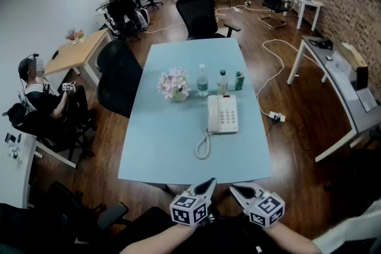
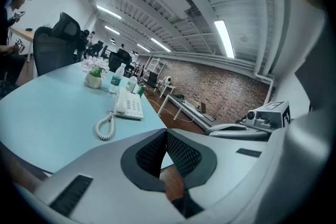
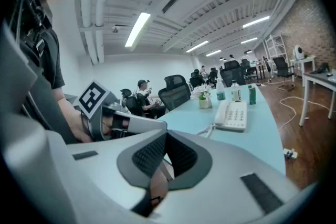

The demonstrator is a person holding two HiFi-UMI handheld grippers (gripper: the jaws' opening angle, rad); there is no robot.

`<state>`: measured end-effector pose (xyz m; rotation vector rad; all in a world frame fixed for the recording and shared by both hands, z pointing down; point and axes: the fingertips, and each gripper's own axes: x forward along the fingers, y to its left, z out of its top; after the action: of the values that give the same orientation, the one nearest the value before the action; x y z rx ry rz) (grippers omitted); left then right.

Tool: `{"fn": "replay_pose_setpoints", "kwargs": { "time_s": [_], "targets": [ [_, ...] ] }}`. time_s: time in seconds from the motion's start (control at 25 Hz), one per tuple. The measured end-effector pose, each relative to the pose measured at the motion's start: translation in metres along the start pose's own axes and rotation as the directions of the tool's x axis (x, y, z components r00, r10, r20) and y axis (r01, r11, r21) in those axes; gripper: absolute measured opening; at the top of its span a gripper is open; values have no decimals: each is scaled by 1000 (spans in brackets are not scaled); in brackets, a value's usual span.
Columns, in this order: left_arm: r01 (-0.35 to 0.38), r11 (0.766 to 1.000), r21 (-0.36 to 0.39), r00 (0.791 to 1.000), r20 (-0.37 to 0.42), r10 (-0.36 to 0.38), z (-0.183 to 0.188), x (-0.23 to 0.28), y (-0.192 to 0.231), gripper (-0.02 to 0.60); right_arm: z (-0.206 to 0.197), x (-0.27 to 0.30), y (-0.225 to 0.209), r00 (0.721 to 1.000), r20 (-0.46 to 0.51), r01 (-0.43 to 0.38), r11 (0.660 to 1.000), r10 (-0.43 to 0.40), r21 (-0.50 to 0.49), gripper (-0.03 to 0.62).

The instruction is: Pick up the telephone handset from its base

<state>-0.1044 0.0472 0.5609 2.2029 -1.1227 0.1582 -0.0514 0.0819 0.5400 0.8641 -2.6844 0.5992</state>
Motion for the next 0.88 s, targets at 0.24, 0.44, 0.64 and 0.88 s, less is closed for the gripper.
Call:
{"fn": "replay_pose_setpoints", "kwargs": {
  "time_s": [0.24, 0.44, 0.64, 0.88],
  "targets": [
    [-32, 999, 23, 999, 6, 32, 14, -2, 31, 0, 13, 28, 0, 1000, 10, -18, 1000, 19, -17, 15],
    [-37, 999, 24, 999, 11, 37, 19, 3, 36, 0, 20, 38, -2, 999, 15, -39, 999, 39, -18, 15],
    [-71, 997, 17, 997, 11, 70, 26, 15, 53, 0, 30, 52, -18, 997, 2, -78, 996, 78, -40, 15],
    [-149, 988, 38, 989, 7, 148, 49, 48, 79, 0, 56, 61, -52, 991, -14, -136, 986, 135, -99, 15]
  ]
}}
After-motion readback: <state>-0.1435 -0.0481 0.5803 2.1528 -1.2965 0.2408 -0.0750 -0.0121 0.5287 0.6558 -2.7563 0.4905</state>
